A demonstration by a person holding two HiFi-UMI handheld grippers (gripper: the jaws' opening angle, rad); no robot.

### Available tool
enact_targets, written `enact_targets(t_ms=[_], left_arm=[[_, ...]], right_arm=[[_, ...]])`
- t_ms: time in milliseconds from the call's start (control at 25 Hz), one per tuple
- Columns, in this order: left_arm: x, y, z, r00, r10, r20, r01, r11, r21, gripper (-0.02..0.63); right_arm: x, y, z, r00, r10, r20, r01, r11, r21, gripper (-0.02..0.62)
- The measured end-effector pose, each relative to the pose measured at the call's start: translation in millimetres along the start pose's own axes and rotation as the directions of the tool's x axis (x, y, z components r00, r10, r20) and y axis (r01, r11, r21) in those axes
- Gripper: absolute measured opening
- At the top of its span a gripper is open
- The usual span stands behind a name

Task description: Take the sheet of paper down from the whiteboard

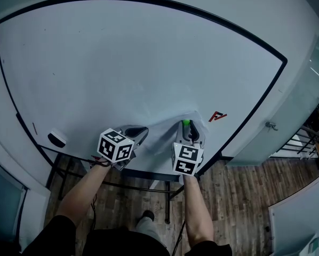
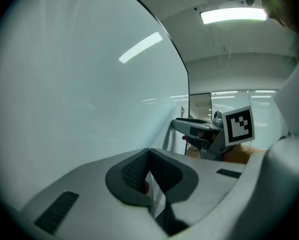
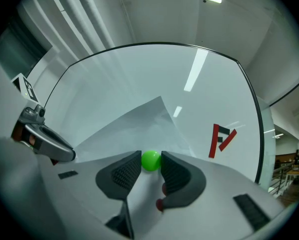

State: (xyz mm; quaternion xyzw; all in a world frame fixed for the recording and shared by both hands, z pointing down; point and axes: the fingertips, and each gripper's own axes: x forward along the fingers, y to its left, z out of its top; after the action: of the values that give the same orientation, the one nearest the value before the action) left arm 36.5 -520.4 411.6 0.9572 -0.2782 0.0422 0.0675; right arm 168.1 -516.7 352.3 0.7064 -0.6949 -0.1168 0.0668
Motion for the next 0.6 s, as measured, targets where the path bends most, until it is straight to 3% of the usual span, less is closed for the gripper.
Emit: enact_targets(t_ms=[320,600], left_arm=[[-4,8,3,0.997,0.062,0.046,-0.060,0.997,-0.047,0.021],[-6,10,-4,0.997,0.070,0.040,-0.067,0.995,-0.077,0.021]], right_arm=[[-2,0,-19,0.999,0.004,-0.034,-0.004,1.000,0.019,0.133],[-3,-5,-31,0.999,-0.004,-0.052,0.005,1.000,0.023,0.133]])
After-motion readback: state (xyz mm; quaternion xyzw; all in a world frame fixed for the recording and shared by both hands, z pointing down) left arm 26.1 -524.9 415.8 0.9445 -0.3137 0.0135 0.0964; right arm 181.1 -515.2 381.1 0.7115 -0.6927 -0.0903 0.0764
